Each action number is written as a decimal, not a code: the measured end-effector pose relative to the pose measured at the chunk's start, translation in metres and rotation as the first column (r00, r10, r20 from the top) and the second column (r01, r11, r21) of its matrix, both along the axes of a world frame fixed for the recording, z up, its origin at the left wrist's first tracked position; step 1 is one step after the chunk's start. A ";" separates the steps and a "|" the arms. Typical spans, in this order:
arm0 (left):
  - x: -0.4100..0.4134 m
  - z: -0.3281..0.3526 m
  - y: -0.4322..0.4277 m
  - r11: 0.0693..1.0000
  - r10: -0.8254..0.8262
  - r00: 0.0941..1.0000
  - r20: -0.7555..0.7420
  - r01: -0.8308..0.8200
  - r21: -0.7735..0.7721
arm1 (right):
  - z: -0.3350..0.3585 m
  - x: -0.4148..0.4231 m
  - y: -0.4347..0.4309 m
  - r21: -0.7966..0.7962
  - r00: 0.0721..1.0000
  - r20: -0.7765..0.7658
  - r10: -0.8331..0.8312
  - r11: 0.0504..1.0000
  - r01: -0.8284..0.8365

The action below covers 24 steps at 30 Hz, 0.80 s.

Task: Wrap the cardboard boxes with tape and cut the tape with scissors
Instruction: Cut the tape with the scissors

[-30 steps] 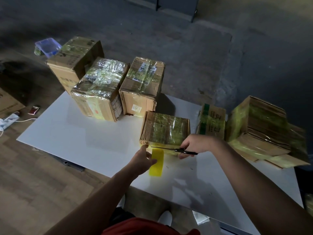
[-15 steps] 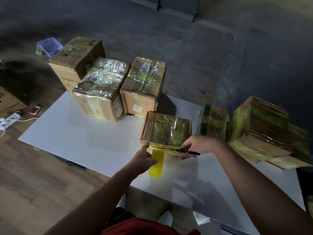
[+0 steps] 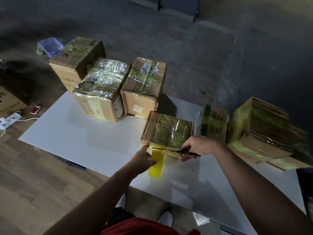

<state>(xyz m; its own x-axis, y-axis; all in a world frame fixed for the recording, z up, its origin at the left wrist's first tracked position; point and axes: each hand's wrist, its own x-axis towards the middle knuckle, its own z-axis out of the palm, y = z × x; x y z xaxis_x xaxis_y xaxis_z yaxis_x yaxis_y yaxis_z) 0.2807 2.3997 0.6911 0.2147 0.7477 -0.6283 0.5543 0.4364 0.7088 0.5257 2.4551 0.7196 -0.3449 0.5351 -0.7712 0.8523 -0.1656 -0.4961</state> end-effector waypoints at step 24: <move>0.000 0.001 0.007 1.000 0.000 1.000 -0.026 -0.001 -0.023 | 0.001 -0.004 -0.015 -0.001 0.993 -0.072 -0.091 0.996 0.091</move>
<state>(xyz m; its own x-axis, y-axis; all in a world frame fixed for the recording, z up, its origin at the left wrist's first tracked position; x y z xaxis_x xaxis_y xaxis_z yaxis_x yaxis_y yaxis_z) 0.2811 2.4062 0.6920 0.1982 0.7328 -0.6509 0.5719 0.4529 0.6840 0.5216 2.4405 0.7206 -0.3490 0.5686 -0.7449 0.7958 -0.2399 -0.5560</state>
